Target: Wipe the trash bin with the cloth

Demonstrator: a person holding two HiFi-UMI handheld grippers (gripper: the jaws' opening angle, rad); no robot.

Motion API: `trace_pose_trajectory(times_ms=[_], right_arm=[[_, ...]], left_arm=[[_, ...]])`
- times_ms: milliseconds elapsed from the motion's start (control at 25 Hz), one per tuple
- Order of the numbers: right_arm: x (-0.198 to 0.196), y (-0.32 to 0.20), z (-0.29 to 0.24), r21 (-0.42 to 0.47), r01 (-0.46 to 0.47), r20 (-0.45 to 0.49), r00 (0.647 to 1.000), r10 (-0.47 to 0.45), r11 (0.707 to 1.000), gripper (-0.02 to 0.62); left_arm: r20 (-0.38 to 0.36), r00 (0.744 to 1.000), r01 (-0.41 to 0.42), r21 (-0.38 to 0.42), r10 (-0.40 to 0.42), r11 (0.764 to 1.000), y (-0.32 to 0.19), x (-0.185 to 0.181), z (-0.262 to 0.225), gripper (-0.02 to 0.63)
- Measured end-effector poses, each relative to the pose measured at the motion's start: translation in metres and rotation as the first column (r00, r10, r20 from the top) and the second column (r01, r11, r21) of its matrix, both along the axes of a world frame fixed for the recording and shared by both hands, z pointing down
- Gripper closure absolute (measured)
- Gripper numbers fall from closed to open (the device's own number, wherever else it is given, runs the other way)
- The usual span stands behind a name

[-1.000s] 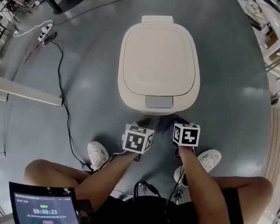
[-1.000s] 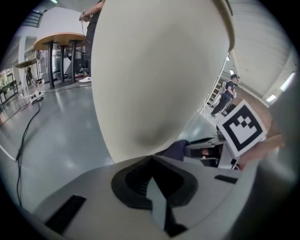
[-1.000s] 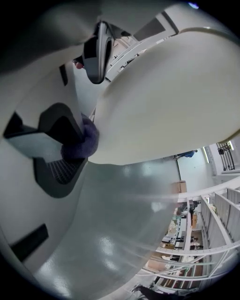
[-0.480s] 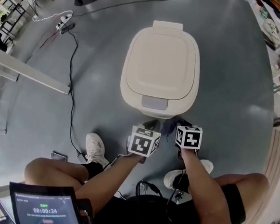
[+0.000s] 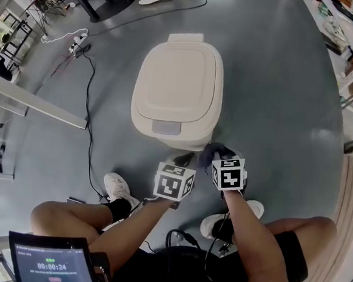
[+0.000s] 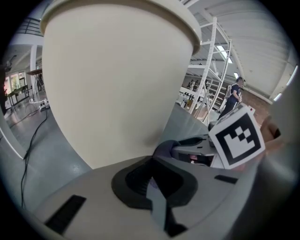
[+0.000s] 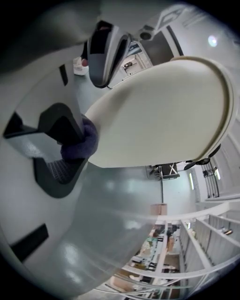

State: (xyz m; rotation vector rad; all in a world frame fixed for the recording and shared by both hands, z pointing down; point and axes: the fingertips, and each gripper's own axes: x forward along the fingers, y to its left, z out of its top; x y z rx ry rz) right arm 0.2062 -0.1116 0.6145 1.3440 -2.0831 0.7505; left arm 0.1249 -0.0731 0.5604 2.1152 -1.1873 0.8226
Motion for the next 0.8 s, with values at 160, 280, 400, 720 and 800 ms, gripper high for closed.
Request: trace_pose_trajectory(times_ms=[160,280,400,720,800], right_arm=[[0.013,-0.008,-0.033,0.130,-0.005,-0.012,1.000,0.007,0.992,0.529],[0.032,-0.016,-0.064,0.208,-0.082,0.039,0.996,0.076,0.975,0.529],[0.051,-0.020,-0.106,0.293,-0.159,0.107,0.985,0.133,0.943,0.529],[0.067,-0.041,-0.209,0.503,-0.262,0.237,0.958,0.160,0.824,0.529],[0.070,-0.041,-0.227,0.540,-0.298,0.282,0.945,0.165,0.787,0.529]], left_arm=[[0.008,1.000,0.012,0.029,-0.012,0.999,-0.001,-0.004,-0.022,0.609],[0.000,1.000,0.005,0.050,-0.005,0.999,0.001,0.006,-0.043,0.609],[-0.003,1.000,-0.021,0.091,0.022,0.996,0.009,0.026,-0.065,0.609],[-0.052,0.998,-0.030,0.187,0.040,0.982,-0.005,0.053,-0.108,0.609],[-0.068,0.997,-0.031,0.202,0.046,0.979,-0.004,0.058,-0.115,0.609]])
